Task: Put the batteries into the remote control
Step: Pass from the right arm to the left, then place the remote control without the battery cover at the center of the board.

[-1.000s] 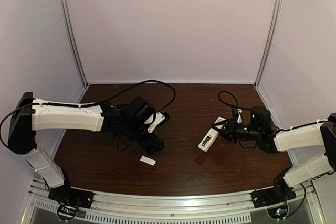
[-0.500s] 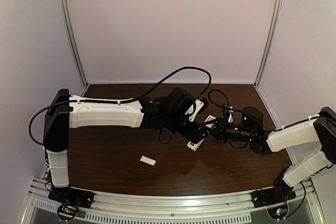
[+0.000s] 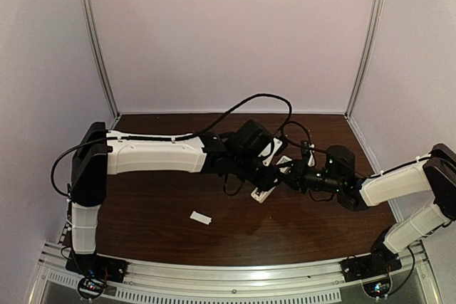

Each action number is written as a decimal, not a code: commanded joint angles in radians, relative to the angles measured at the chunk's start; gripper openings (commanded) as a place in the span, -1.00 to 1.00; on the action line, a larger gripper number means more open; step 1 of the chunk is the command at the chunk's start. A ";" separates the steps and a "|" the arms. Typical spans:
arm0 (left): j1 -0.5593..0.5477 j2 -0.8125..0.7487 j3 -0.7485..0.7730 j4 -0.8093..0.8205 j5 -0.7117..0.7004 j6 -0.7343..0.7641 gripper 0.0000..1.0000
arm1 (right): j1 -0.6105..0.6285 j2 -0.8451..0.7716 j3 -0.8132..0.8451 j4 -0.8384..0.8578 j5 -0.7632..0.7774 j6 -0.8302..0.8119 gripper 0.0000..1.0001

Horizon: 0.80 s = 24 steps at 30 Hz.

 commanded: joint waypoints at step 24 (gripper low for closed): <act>-0.028 0.024 -0.161 -0.204 -0.077 0.062 -0.57 | -0.259 -0.438 0.046 -0.636 0.067 -0.366 0.99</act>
